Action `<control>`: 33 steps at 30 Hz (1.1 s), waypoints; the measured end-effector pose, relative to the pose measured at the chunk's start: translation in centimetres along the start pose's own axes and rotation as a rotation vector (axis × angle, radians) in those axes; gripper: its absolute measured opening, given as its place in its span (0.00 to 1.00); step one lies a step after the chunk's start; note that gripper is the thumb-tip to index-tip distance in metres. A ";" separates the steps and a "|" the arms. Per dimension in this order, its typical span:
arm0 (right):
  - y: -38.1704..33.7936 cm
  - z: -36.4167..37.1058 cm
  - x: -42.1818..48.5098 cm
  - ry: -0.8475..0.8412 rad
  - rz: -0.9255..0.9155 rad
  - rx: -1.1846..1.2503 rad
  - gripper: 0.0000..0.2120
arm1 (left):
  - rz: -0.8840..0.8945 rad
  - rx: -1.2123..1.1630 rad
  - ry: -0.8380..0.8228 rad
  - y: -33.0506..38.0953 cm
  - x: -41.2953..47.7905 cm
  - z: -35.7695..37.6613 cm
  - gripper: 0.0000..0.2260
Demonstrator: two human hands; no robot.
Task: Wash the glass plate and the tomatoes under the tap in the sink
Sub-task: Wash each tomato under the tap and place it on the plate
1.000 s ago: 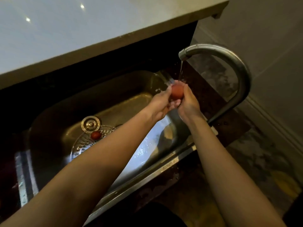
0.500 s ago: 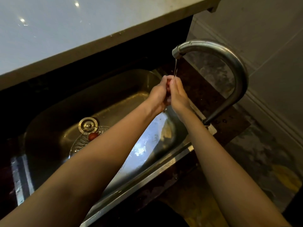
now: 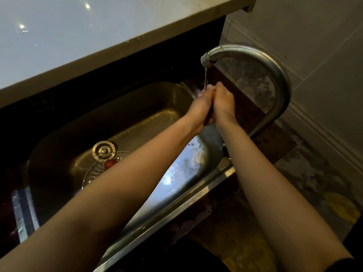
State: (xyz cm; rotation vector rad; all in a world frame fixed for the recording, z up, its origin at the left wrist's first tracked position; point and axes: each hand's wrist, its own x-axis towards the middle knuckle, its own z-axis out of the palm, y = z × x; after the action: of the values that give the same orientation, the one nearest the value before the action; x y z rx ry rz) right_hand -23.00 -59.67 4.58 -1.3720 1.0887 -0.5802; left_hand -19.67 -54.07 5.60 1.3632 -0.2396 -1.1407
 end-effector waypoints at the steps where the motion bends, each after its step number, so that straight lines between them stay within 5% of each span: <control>1: -0.3 0.0 0.0 0.031 0.037 0.043 0.16 | 0.005 -0.023 -0.015 0.0 -0.1 0.5 0.11; 7: 1.1 -0.2 -2.2 -0.174 -0.244 -0.210 0.13 | 0.050 -0.080 0.064 1.2 0.2 -1.0 0.16; 11: -0.5 -0.3 -1.3 -0.039 0.015 0.107 0.16 | 0.034 0.024 -0.054 1.1 -0.3 -0.5 0.15; 16: 0.1 0.4 -2.7 -0.205 -0.211 -0.154 0.14 | 0.028 -0.150 0.048 1.4 -0.2 -1.3 0.17; 20: -0.5 -0.4 -2.1 -0.069 0.100 0.124 0.16 | 0.014 -0.025 -0.006 0.9 -1.0 -0.2 0.12; 28: -0.5 -1.3 -2.4 -0.293 0.243 0.055 0.20 | 0.563 0.973 0.132 -0.5 -2.0 -3.5 0.25; 33: -1.1 -0.6 -3.2 -0.252 0.163 -0.091 0.25 | 0.688 1.113 0.135 0.6 -2.7 -5.1 0.29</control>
State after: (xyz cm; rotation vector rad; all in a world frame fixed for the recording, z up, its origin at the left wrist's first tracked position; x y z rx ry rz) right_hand -24.61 -57.35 6.61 -1.3774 1.0186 -0.2335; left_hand -17.05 -48.91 5.98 2.0460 -1.2684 -0.2650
